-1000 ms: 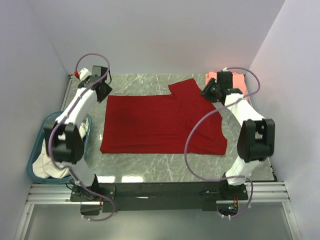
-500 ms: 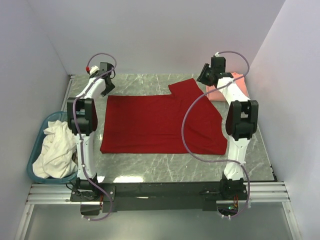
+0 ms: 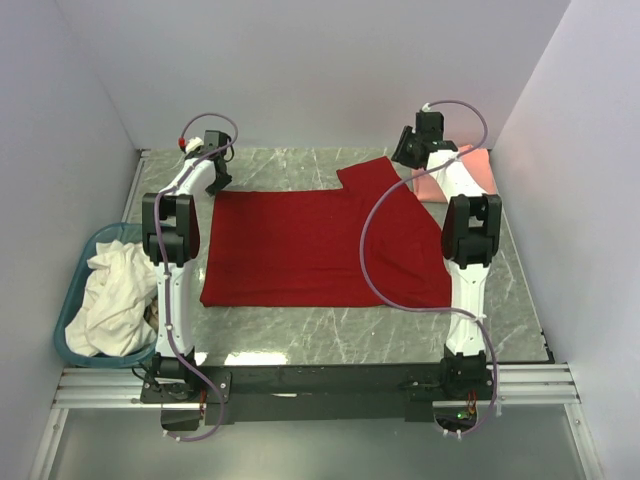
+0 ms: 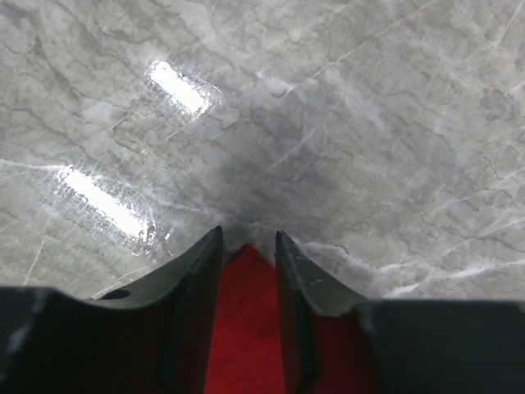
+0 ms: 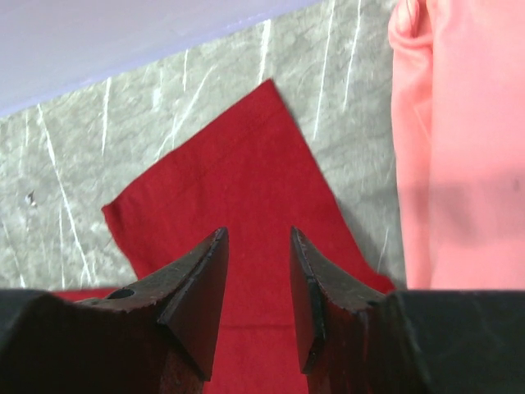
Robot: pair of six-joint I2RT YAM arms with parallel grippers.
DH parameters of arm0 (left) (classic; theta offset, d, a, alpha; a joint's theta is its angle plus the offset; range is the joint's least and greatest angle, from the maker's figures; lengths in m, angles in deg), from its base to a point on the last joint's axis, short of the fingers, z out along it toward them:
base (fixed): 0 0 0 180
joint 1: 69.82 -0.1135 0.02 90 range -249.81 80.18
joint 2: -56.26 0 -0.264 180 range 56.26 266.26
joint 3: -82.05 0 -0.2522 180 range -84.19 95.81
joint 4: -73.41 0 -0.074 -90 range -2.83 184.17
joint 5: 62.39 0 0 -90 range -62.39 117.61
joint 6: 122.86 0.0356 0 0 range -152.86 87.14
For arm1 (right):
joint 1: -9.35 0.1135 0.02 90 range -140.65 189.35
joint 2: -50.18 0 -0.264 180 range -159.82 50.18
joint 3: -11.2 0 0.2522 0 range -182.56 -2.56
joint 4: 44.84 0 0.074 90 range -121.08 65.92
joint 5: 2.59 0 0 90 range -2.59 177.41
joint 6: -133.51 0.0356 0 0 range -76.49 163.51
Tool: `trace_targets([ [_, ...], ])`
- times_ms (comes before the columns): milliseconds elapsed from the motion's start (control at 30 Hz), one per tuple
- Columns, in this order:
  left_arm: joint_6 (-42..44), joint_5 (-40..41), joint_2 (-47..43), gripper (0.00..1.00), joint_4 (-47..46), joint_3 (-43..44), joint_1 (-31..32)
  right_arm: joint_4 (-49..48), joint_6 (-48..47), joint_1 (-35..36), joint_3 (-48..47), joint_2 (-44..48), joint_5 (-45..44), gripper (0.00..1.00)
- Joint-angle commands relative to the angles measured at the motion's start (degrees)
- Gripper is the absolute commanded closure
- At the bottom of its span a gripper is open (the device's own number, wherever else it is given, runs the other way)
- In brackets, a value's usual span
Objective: Fold and stack the t-shirts
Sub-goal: Fold the tshirt
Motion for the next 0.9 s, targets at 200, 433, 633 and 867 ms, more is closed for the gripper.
trace_targets([
  [200,0.9,0.4,0.8,0.88,0.3,0.3,0.1,3.5,1.6,-1.2,-8.5,-4.4,1.2,0.54],
  [433,1.5,-0.7,-1.3,1.0,-1.4,-1.7,0.1,5.2,5.8,-1.9,-10.6,-7.0,4.1,0.51],
  [633,1.8,-2.8,-4.3,1.0,-5.1,-5.5,0.1,8.0,9.3,-2.6,-11.0,-9.0,2.5,0.5],
  [867,1.8,-3.5,-4.4,1.0,-5.0,-5.5,0.1,9.6,11.6,-3.7,-7.9,-7.8,2.0,0.51],
])
